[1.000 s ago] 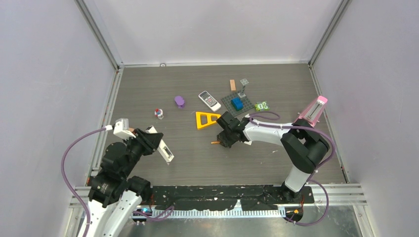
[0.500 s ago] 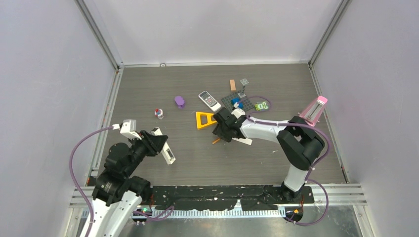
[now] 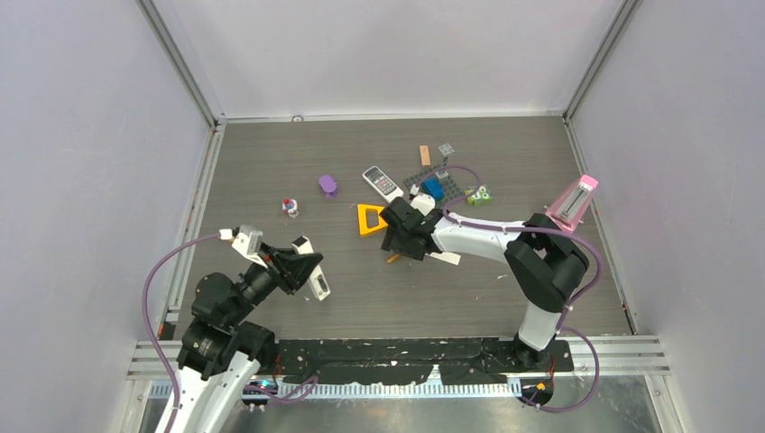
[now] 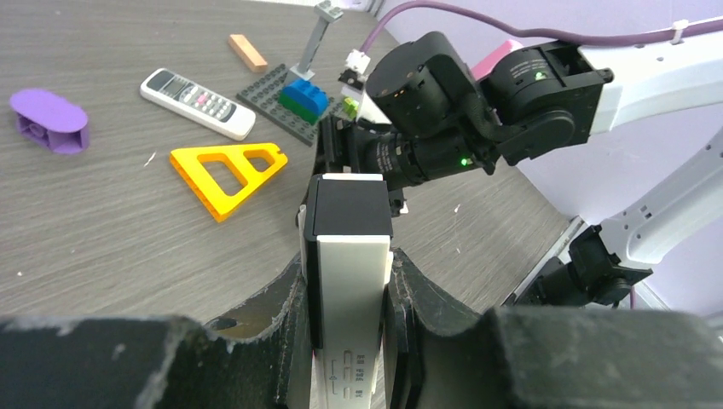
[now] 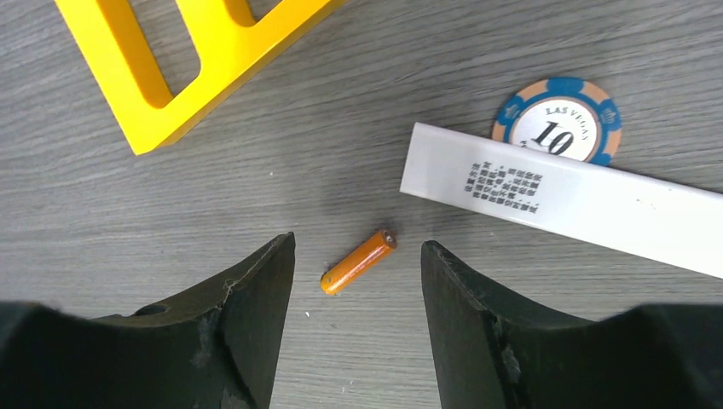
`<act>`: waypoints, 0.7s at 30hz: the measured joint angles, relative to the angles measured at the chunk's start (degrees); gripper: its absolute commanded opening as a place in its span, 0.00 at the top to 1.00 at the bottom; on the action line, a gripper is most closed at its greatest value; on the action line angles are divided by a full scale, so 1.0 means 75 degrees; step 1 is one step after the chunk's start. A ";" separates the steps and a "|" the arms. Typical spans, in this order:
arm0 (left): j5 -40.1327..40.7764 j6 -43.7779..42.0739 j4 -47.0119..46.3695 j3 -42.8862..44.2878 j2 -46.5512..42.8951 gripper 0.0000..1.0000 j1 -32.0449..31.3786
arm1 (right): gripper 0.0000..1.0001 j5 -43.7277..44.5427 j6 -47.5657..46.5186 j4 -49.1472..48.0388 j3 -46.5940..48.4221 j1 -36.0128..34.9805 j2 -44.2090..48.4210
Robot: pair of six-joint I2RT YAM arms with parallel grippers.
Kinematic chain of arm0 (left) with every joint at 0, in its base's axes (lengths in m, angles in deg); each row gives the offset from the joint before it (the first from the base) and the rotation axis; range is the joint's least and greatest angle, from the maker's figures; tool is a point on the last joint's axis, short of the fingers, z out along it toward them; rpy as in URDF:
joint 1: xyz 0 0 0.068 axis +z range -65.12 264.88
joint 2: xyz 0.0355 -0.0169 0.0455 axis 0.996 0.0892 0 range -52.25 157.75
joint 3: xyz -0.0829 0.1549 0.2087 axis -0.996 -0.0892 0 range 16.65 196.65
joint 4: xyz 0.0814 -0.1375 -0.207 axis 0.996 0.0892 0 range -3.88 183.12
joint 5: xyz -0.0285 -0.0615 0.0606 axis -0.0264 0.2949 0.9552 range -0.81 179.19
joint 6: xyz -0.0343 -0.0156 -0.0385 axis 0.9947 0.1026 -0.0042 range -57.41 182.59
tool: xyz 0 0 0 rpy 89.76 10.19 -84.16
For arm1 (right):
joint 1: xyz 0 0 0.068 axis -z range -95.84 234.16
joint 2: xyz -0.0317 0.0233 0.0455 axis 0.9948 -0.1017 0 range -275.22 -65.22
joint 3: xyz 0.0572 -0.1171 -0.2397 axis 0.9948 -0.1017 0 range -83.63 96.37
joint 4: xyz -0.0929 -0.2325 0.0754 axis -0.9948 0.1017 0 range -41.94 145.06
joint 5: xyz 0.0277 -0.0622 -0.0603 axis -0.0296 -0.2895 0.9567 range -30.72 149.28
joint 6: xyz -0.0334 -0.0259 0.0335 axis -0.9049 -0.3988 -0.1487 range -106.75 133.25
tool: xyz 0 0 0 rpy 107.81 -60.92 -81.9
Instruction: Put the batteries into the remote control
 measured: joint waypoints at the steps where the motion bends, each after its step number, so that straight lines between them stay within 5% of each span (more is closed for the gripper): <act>1: -0.0038 -0.0015 -0.0032 -0.0006 -0.0020 1.00 0.0000 | 0.39 -0.0003 -0.0035 0.0006 0.0017 -0.0023 -0.0006; 5: -0.0189 -0.0041 -0.0227 -0.0012 -0.0050 1.00 0.0000 | 0.37 0.0003 -0.0122 0.0119 0.0058 -0.0140 -0.0044; 10: -0.0251 -0.0009 -0.0230 0.0000 0.0009 1.00 0.0000 | 0.12 0.0166 -0.0373 0.0187 0.0035 -0.0347 0.0157; 16: -0.0332 0.0259 -0.0073 0.0192 0.0373 1.00 0.0000 | 0.09 -0.0047 -0.1215 -0.0233 -0.0542 -0.0501 0.1856; 21: -0.0685 0.0717 -0.0052 0.0388 0.0618 1.00 0.0000 | 0.09 -0.1492 -0.2425 -0.1326 -0.1157 -0.0495 0.3235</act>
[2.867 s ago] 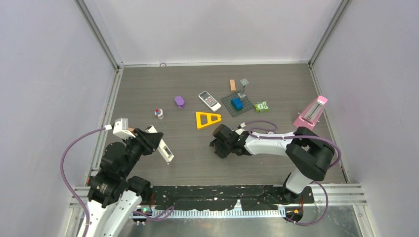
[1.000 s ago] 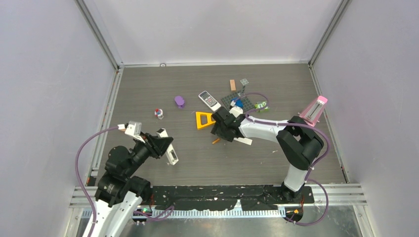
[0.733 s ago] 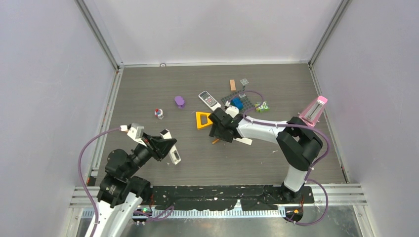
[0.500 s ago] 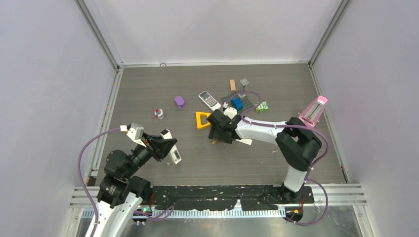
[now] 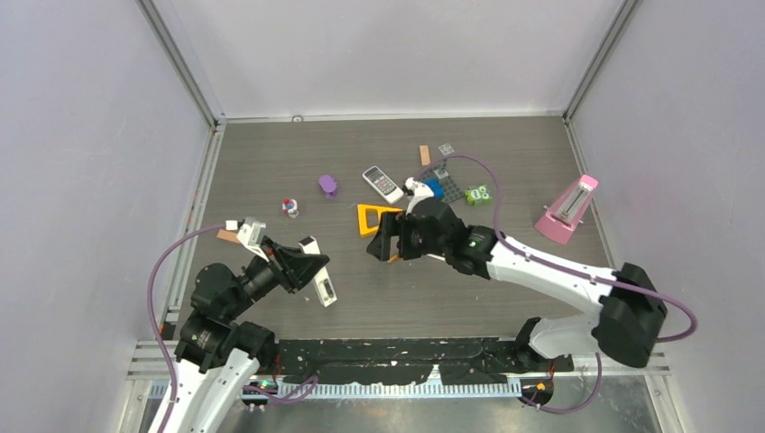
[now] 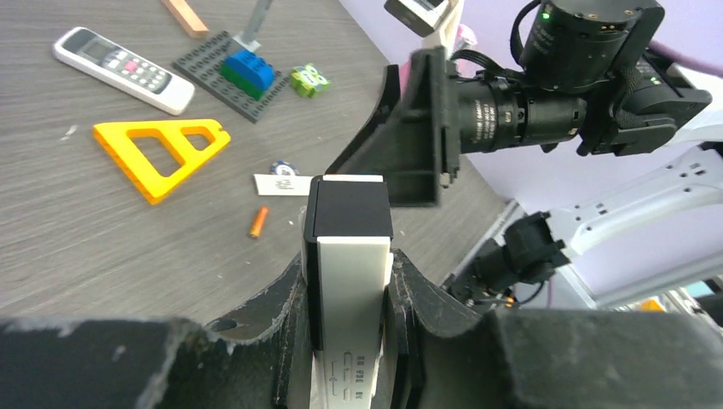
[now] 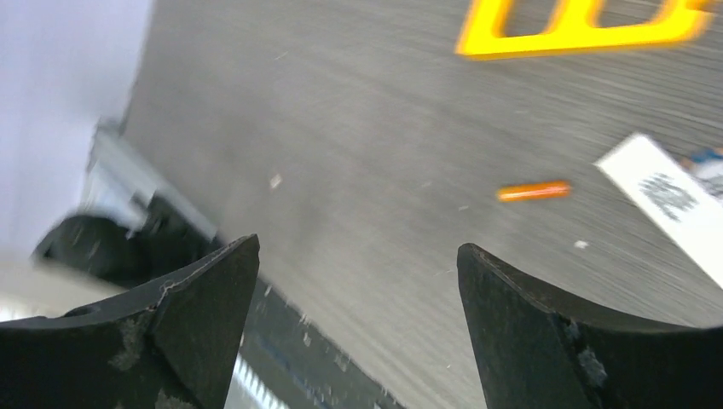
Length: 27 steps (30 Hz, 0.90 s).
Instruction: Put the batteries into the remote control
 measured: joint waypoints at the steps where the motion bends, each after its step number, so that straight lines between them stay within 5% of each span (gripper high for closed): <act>1: -0.0128 0.0087 0.0000 0.0052 0.0055 1.00 0.0000 | 0.09 -0.0481 -0.0321 -0.0289 -0.0187 -0.0012 0.0256; 11: -0.1338 0.1294 -0.0595 0.0125 0.0562 1.00 0.0000 | 0.10 -0.3319 -0.2229 -0.1918 -0.0912 -0.1317 0.1929; 27: -0.1903 0.2751 -0.1623 -0.0329 0.0822 1.00 0.0000 | 0.30 -0.2955 -0.2276 -0.2524 -0.0863 -0.2055 0.1454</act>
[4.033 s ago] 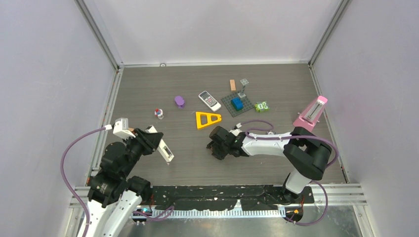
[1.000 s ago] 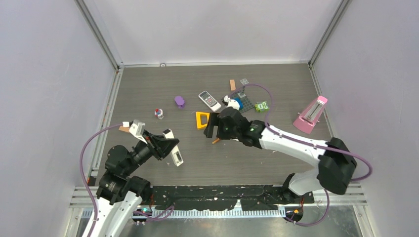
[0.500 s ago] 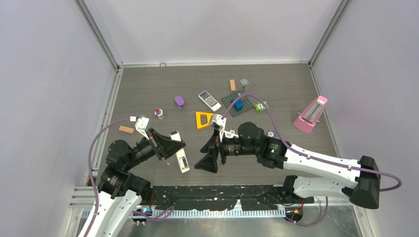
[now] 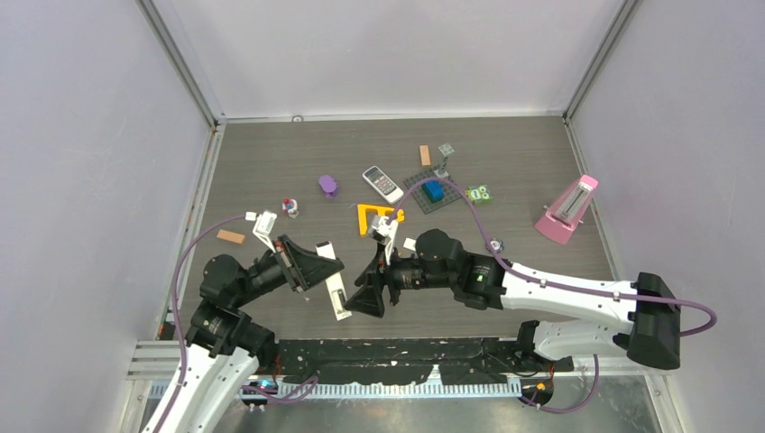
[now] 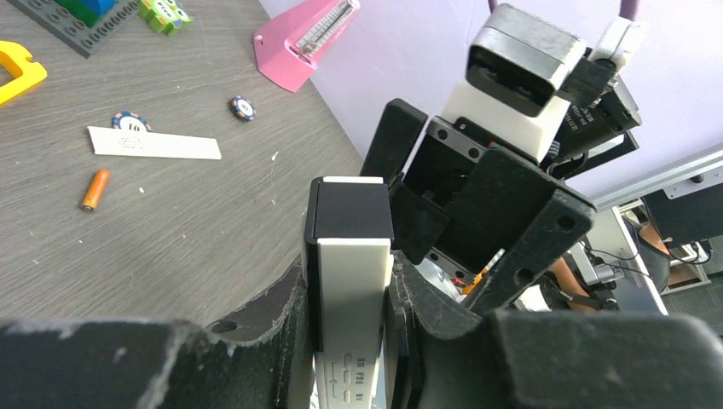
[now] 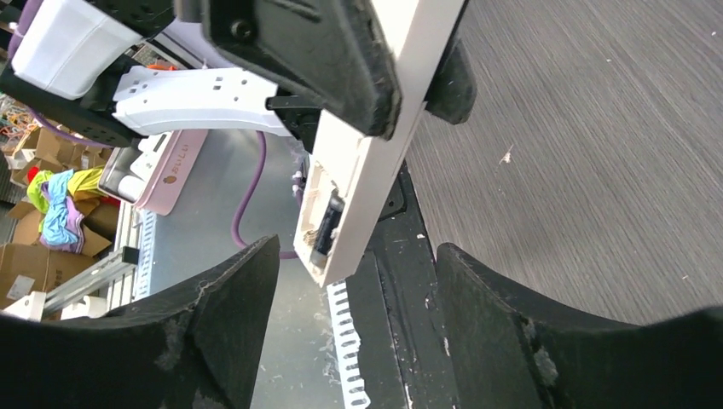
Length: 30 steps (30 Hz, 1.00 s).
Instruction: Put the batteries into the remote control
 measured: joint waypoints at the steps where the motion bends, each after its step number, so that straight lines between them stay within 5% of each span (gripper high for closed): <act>1: -0.0017 0.0020 -0.0023 -0.0015 0.0000 1.00 0.0000 | 0.31 0.0032 0.0029 -0.0006 0.0035 -0.0003 -0.0090; 13: -0.0146 0.0213 -0.0455 -0.0181 0.0000 1.00 0.0000 | 0.60 0.0140 0.0341 -0.0137 0.0341 -0.0047 -0.0664; 22: -0.0023 0.0265 -0.0577 -0.0344 0.0000 1.00 0.0000 | 0.72 0.0356 0.0466 -0.0134 0.0338 -0.0070 -0.0711; 26: 0.0035 0.0315 -0.0711 -0.0428 0.0000 1.00 0.0006 | 0.65 0.0501 0.0597 -0.0134 0.0326 -0.0070 -0.0714; 30: 0.0111 0.0335 -0.0740 -0.0472 0.0000 1.00 0.0006 | 0.39 0.0603 0.0752 -0.0192 0.0300 -0.0070 -0.0714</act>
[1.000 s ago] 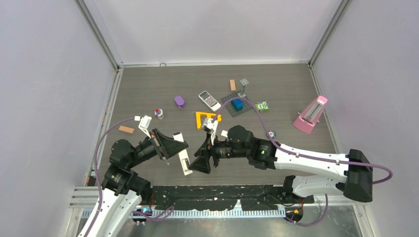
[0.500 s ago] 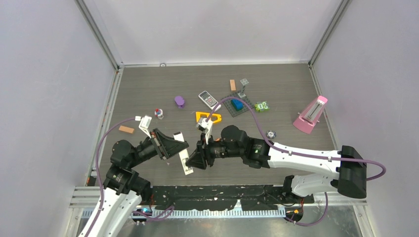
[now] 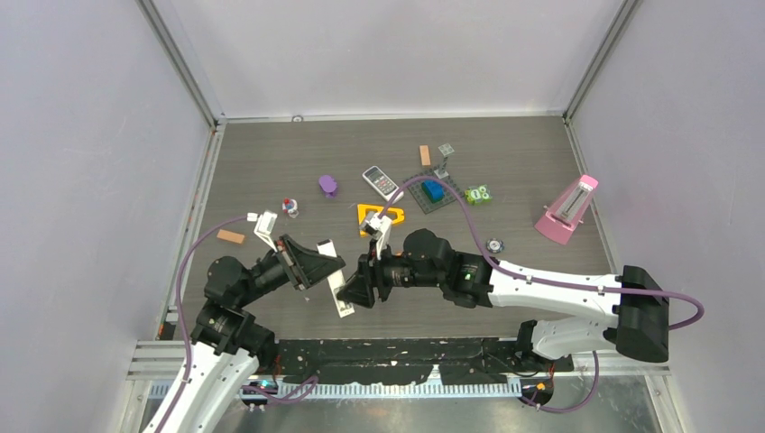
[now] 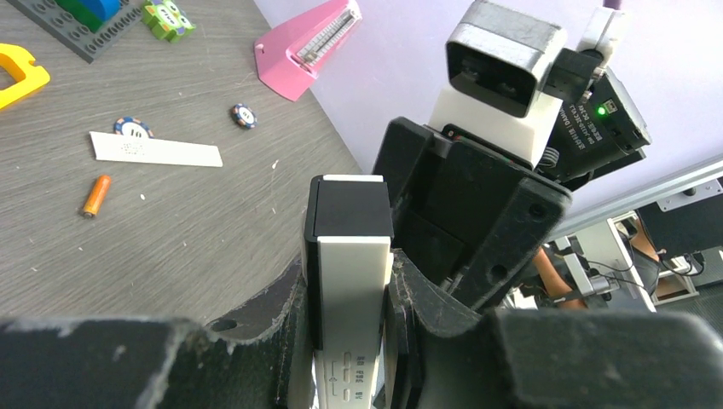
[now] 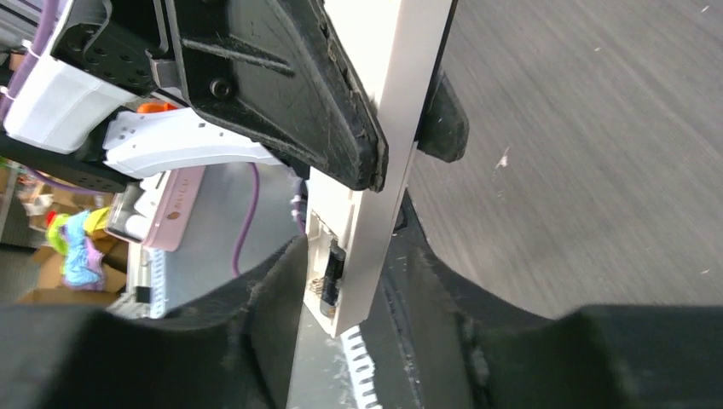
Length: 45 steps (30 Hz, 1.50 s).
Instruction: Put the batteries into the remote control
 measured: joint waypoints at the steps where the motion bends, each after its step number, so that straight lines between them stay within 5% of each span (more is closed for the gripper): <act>1: 0.0041 -0.0009 0.0044 -0.0003 -0.0003 1.00 0.0000 | 0.36 0.0032 0.0047 -0.0041 -0.0009 0.0000 0.0003; 6: 0.0530 -0.0216 0.0388 -0.0023 -0.0047 1.00 -0.0006 | 0.25 0.0219 0.0114 -0.0149 -0.0090 0.0015 0.0085; 13: 0.2002 -0.0746 0.1314 -0.0099 -0.0137 1.00 -0.0009 | 0.25 0.0423 0.0481 -0.0055 -0.0364 0.0283 0.0478; 18: 0.3153 -0.1026 0.1935 -0.0154 -0.0297 1.00 -0.0006 | 0.26 0.1871 0.1469 0.1306 -0.0256 0.0851 0.0423; 27: 0.4153 -0.1577 0.2224 -0.0157 -0.0143 1.00 -0.0006 | 0.36 0.3745 0.3456 0.4945 0.1411 0.2157 -0.2328; 39: 0.4430 -0.2055 0.2308 -0.0157 -0.0055 1.00 -0.0006 | 0.37 0.4756 0.4791 0.6951 0.3899 0.2261 -0.4593; 45: 0.4424 -0.2072 0.2235 -0.0213 0.0067 1.00 -0.0006 | 0.40 0.4707 0.5115 0.7329 0.4045 0.2261 -0.4992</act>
